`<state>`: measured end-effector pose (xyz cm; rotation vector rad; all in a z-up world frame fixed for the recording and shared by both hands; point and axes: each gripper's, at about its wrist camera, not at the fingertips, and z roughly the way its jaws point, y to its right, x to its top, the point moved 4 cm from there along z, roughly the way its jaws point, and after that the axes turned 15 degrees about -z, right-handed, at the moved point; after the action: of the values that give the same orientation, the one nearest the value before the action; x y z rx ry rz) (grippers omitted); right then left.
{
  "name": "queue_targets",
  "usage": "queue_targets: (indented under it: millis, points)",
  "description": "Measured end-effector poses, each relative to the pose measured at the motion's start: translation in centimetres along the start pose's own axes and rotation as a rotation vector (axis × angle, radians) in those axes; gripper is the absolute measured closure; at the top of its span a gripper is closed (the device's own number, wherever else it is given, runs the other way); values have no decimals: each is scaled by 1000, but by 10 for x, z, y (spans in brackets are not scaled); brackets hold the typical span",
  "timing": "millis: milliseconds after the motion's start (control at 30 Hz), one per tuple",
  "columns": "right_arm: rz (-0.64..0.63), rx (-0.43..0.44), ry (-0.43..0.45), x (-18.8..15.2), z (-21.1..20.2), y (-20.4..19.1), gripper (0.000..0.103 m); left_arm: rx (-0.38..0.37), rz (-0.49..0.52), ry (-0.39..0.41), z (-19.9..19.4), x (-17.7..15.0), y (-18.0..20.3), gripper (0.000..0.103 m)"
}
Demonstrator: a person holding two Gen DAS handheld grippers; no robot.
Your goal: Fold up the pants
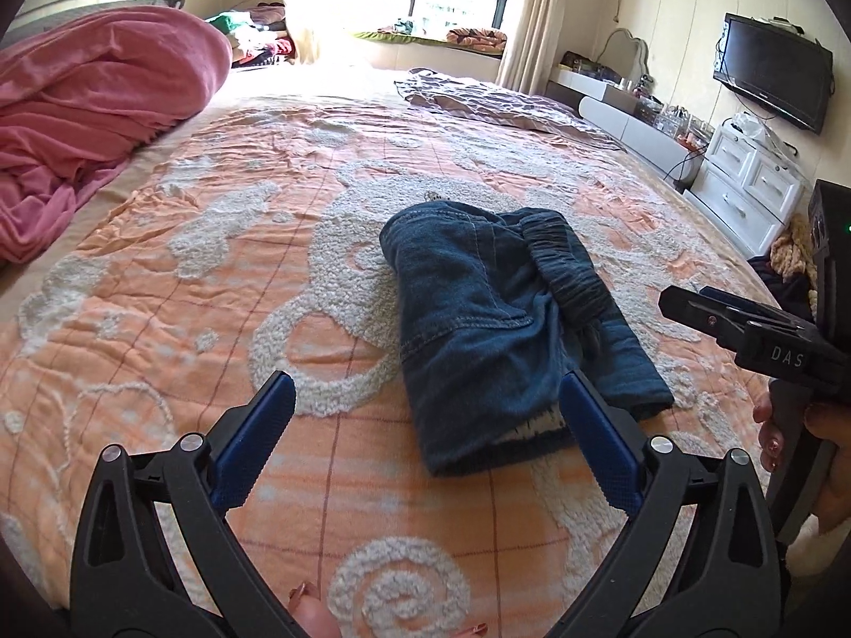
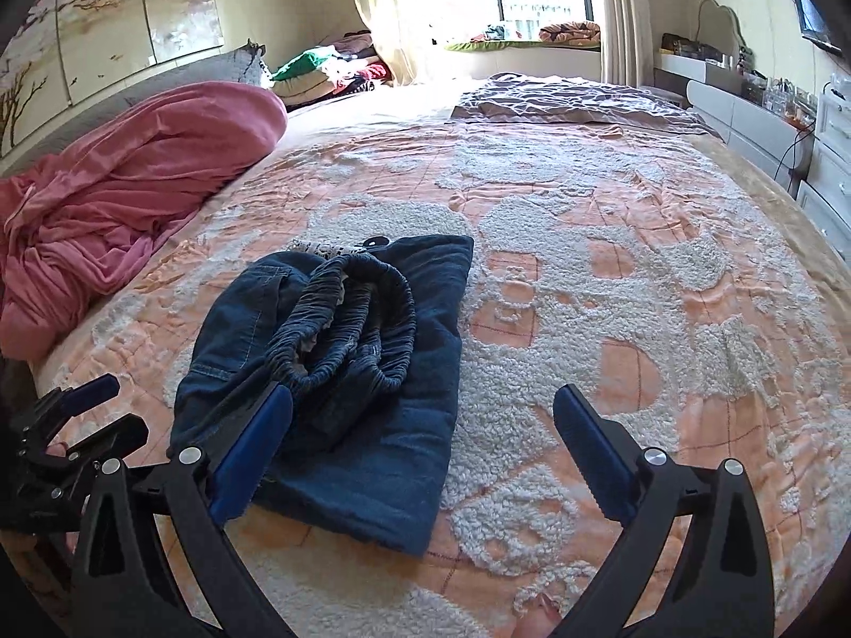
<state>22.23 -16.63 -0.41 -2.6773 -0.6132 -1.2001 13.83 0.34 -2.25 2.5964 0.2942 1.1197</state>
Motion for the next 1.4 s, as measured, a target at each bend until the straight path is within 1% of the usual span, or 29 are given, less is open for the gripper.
queue_targets:
  millis: [100, 233, 500, 667, 900, 1033, 1333, 1400]
  points:
    - [14, -5, 16, -7, -10, -3, 5, 7, 7, 3, -7, -6, 0, 10]
    - [40, -4, 30, -19, -22, -9, 5, 7, 0, -15, -13, -17, -2, 10]
    - [59, -22, 33, -46, -45, -19, 5, 18, 9, -49, -21, -39, -4, 10]
    - [68, -36, 29, -62, -56, -21, 5, 26, 11, -55, -29, -48, -6, 10]
    - [50, -52, 24, -80, -71, -30, 5, 41, 7, -68, -37, -61, -13, 10]
    - [36, -57, 30, -87, -78, -36, 5, 41, -1, -65, -40, -66, -16, 10]
    - [17, -75, 23, -94, -78, -44, 5, 42, 7, -67, -40, -76, -12, 10]
    - [21, -68, 18, -97, -79, -45, 5, 42, 8, -67, -40, -78, -11, 10]
